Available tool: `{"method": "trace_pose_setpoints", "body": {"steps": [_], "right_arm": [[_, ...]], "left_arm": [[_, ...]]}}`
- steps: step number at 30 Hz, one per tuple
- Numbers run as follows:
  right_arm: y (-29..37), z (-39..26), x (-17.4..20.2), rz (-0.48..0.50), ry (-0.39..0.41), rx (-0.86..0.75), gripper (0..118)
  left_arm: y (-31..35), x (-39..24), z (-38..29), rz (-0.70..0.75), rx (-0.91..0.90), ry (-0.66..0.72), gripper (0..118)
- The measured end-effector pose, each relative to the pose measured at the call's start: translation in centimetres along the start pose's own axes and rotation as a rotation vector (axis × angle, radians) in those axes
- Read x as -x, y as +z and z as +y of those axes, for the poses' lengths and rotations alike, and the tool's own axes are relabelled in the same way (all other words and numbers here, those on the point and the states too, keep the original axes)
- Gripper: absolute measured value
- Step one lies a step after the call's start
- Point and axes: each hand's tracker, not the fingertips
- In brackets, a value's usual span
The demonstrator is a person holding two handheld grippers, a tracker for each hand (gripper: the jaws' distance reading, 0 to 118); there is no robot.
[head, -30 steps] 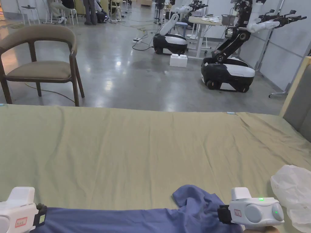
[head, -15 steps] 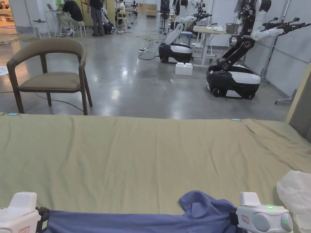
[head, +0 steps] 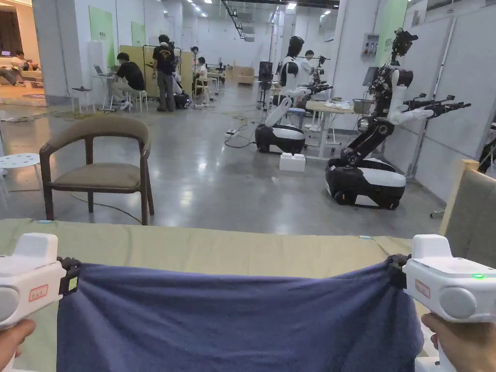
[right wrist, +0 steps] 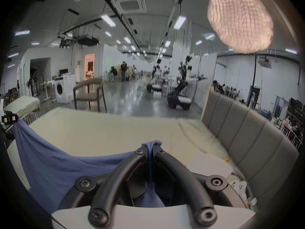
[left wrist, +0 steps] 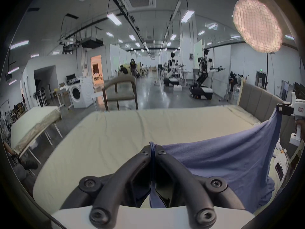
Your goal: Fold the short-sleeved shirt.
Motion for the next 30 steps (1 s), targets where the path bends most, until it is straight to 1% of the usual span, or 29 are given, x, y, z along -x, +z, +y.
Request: {"method": "trace_pose_setpoints", "body": {"steps": [2,5,8,12,16,18,22,24,26,30], "right_arm": [[1.7,3.0,-0.2,-0.002,-0.008,-0.055,3],[3.6,7.5,-0.4,-0.019,0.012,-0.14,3],[5.1,11.8,-0.4,-0.03,0.0,-0.186,3],[5.5,17.0,-0.8,-0.029,-0.006,-0.215,3],[5.1,20.9,-1.0,-0.042,0.013,-0.248,3],[4.9,22.7,-0.8,-0.04,0.002,-0.258,3],[3.2,25.3,-0.2,-0.052,0.025,-0.256,3],[2.1,26.0,-0.1,-0.056,0.021,-0.256,3],[1.0,26.3,0.1,-0.058,0.014,-0.265,3],[-1.5,25.9,0.5,-0.061,0.032,-0.252,3]], "left_arm": [[0.9,0.8,2.6,-0.005,-0.025,-0.007,0],[2.4,1.4,7.1,0.009,-0.091,-0.021,0],[3.7,1.9,11.7,0.01,-0.149,-0.015,0],[4.4,2.4,17.4,0.023,-0.194,-0.031,0],[4.2,3.1,22.0,0.028,-0.221,-0.017,0],[3.6,3.4,24.1,0.041,-0.23,-0.012,0],[2.3,3.6,26.9,0.073,-0.243,-0.021,0],[1.4,3.6,27.7,0.092,-0.246,-0.024,0],[0.4,3.5,28.1,0.103,-0.249,-0.025,0],[-1.7,3.3,27.7,0.127,-0.245,-0.03,0]]}}
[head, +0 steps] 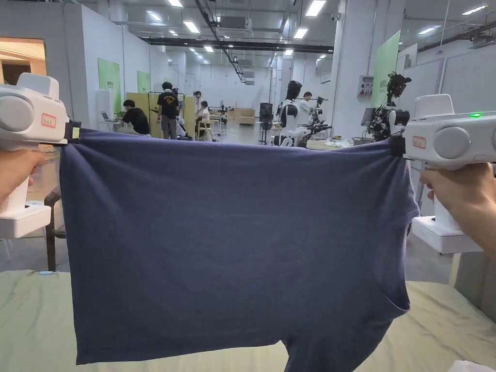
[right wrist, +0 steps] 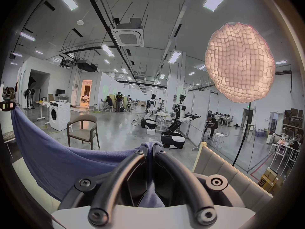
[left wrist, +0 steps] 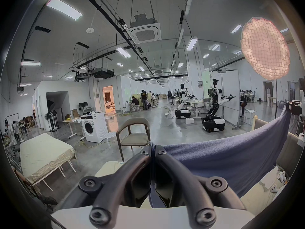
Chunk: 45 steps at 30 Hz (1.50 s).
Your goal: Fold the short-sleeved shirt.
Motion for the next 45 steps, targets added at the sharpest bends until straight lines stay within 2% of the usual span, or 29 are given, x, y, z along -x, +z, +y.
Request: {"method": "trace_pose_setpoints", "body": {"steps": [9,18,26,37,45], "right_arm": [[-1.7,-6.6,0.9,0.014,0.016,0.027,3],[1.4,-14.6,1.1,0.027,0.042,0.125,3],[7.6,-19.8,0.0,0.028,0.069,0.15,3],[20.6,-24.2,-0.7,0.036,0.029,0.152,3],[27.6,-31.2,0.6,0.049,0.1,0.323,3]], "left_arm": [[-2.3,-1.4,-7.9,-0.005,0.065,-0.016,0],[-0.2,-2.8,-17.9,-0.05,0.16,0.041,0],[7.1,-2.7,-23.7,-0.07,0.149,0.06,0],[18.6,-0.4,-28.3,-0.101,0.116,0.078,0],[25.2,0.3,-36.0,-0.124,0.244,0.081,0]]}}
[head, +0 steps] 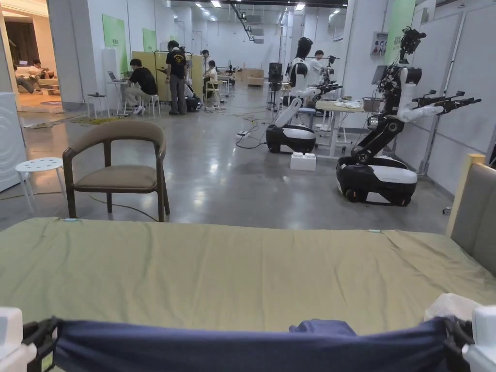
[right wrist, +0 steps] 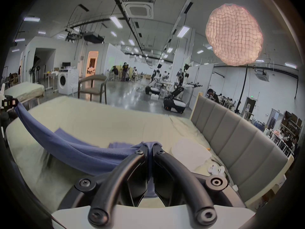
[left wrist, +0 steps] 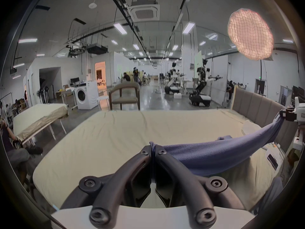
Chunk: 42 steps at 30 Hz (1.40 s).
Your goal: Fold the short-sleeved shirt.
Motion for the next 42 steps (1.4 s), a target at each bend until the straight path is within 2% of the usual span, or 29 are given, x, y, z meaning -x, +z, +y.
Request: {"method": "trace_pose_setpoints", "body": {"steps": [9,12,18,22,24,26,27,29,30,32,37,40,42], "right_arm": [[1.9,-11.4,2.6,0.051,-0.012,0.285,3],[2.0,-14.4,3.1,0.071,0.01,0.404,4],[1.5,-18.6,4.2,0.109,0.05,0.569,4],[1.0,-19.7,4.9,0.106,0.058,0.609,7],[1.3,-19.6,5.2,0.096,0.074,0.604,17],[1.7,-18.7,5.2,0.038,0.121,0.582,54],[1.9,-18.3,5.1,0.008,0.131,0.569,64],[2.4,-16.7,4.7,-0.027,0.072,0.527,65],[2.6,-15.9,4.4,-0.031,0.034,0.488,65],[2.8,-14.0,4.1,0.008,-0.053,0.377,66],[0.7,-10.1,6.2,-0.009,-0.1,0.226,67],[-0.8,-8.1,8.2,0.037,-0.17,0.114,67],[-1.6,-6.6,9.7,0.033,-0.198,0.016,67]], "left_arm": [[0.8,-0.2,-10.5,-0.008,0.299,-0.015,0],[0.6,-0.2,-13.1,-0.012,0.402,-0.049,0],[-0.3,-0.8,-16.1,-0.001,0.562,-0.073,0],[-1.2,-1.1,-17.3,0.006,0.641,-0.08,0],[-1.4,-1.1,-17.6,0.003,0.67,-0.073,1],[-0.9,-1.7,-17.3,0.013,0.664,-0.072,14],[-0.7,-1.8,-17.1,0.014,0.661,-0.072,21],[-0.5,-2.0,-16.3,0.026,0.633,-0.065,44],[-0.4,-2.1,-15.9,0.03,0.604,-0.06,47],[-0.3,-2.6,-14.5,0.012,0.522,-0.031,47],[-1.2,-5.3,-10.9,-0.001,0.297,-0.049,47],[-1.9,-7.4,-8.6,-0.007,0.141,-0.065,47],[-2.3,-8.7,-7.1,-0.003,0.041,-0.08,47]]}}
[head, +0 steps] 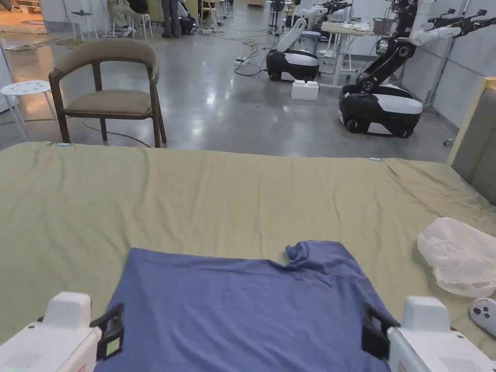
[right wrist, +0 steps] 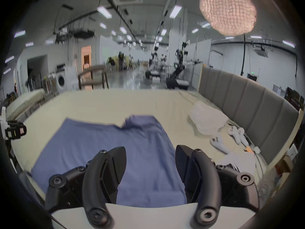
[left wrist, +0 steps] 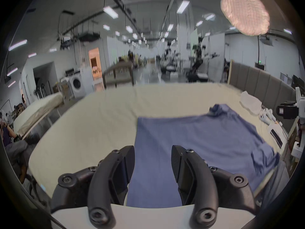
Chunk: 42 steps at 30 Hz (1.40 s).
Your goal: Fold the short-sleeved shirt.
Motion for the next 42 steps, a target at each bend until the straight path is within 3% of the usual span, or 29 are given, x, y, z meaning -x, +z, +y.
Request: {"method": "trace_pose_setpoints", "body": {"steps": [6,8,10,11,19,22,32,34,39,42], "right_arm": [[-0.5,3.3,3.9,-0.009,0.0,-0.251,65],[-0.5,4.1,4.6,-0.014,-0.02,-0.322,47],[-0.4,4.7,4.9,-0.01,-0.038,-0.354,9],[-0.3,5.0,5.1,-0.005,-0.039,-0.354,5],[-0.5,4.9,5.8,0.019,-0.002,-0.354,1],[-0.8,4.3,5.7,0.023,-0.002,-0.334,1],[-2.3,0.6,4.7,0.036,-0.002,-0.192,1],[-2.6,-0.1,4.6,0.039,-0.003,-0.167,1],[-3.0,-1.3,4.5,0.039,-0.005,-0.119,1],[-3.2,-1.6,4.4,0.037,-0.001,-0.099,1]], "left_arm": [[-0.1,-2.5,4.2,0.04,-0.215,-0.004,44],[0.1,-2.7,5.3,0.032,-0.28,0.023,27],[0.3,-3.1,5.9,0.062,-0.32,0.028,4],[0.4,-3.2,6.2,0.061,-0.33,0.025,1],[1.1,-2.3,6.1,0.042,-0.312,0.039,0],[1.4,-0.5,4.5,0.02,-0.197,0.02,0],[3.7,7.2,-5.8,-0.059,0.438,0.014,0],[3.8,8.0,-7.7,-0.071,0.552,0.021,9],[2.7,8.6,-10.2,-0.048,0.625,0.058,57],[1.6,7.3,-10.3,-0.057,0.678,0.067,62]]}}
